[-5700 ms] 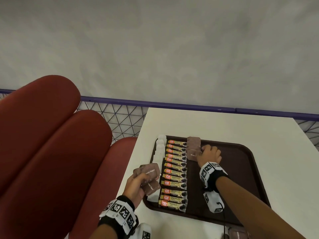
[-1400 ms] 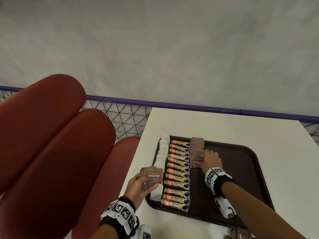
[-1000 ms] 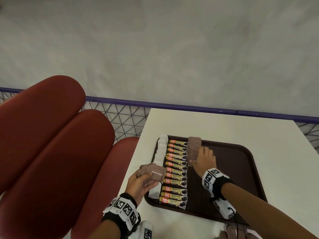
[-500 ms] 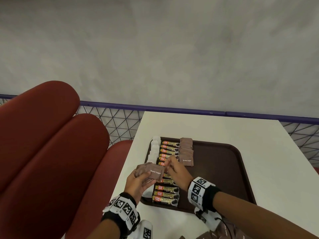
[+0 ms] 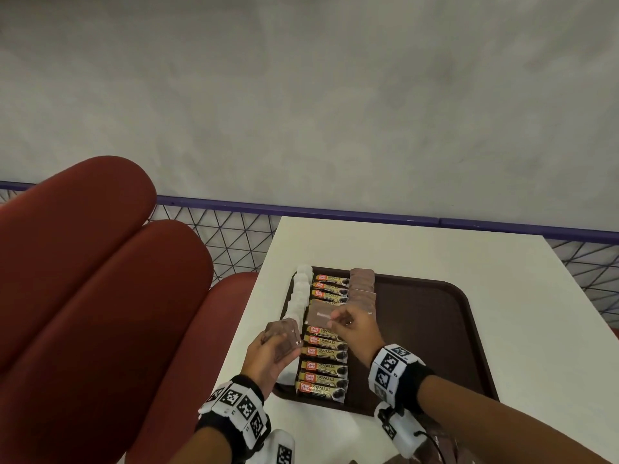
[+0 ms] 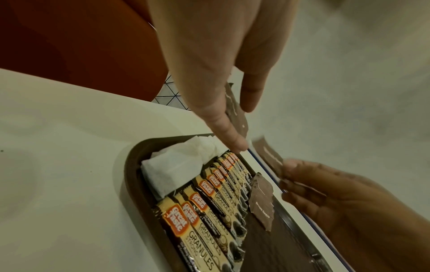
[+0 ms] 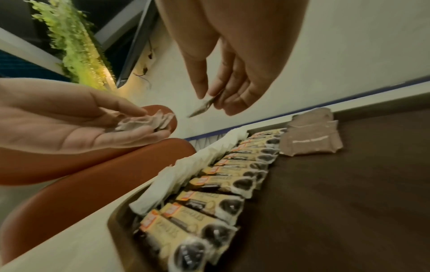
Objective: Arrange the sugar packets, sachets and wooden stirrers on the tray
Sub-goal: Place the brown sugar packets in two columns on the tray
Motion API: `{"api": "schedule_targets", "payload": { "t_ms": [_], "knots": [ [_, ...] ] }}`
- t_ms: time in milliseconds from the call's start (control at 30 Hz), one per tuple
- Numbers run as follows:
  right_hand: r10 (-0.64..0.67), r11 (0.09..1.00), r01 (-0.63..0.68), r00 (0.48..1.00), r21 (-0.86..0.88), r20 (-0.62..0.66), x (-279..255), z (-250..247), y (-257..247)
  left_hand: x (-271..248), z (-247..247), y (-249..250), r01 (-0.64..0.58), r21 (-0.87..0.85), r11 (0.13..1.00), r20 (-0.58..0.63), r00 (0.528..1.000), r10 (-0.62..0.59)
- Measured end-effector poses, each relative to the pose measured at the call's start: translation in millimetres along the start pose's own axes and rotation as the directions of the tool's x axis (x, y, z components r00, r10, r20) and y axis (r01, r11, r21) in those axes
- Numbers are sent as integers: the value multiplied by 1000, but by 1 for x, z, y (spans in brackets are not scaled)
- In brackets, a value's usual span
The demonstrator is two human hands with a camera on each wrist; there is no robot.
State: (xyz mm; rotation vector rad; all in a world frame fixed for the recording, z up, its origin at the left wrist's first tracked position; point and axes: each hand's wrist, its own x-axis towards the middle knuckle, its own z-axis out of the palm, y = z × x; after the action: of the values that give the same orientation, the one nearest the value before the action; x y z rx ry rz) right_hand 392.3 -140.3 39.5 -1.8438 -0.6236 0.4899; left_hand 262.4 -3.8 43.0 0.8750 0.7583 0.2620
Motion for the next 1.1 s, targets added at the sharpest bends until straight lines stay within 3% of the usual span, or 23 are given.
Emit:
{"api": "schedule_targets", "payload": {
  "t_ms": [133, 267, 633, 1100],
  "knots": [
    [74, 987, -102, 974, -121, -215, 14, -27, 16, 2, -4, 0, 20, 2, 1000, -14, 1000, -20],
    [218, 949, -273, 929, -159, -298, 24, -50, 34, 4, -7, 0, 46, 35, 998, -25, 999, -45],
    [321, 834, -392, 917, -388, -237, 36, -38, 56, 9, -5, 4, 55, 94, 994, -21, 998, -53],
    [317, 689, -366, 928, -626, -195, 47, -30, 56, 9, -8, 5, 52, 46, 998, 11, 999, -53]
  ]
}}
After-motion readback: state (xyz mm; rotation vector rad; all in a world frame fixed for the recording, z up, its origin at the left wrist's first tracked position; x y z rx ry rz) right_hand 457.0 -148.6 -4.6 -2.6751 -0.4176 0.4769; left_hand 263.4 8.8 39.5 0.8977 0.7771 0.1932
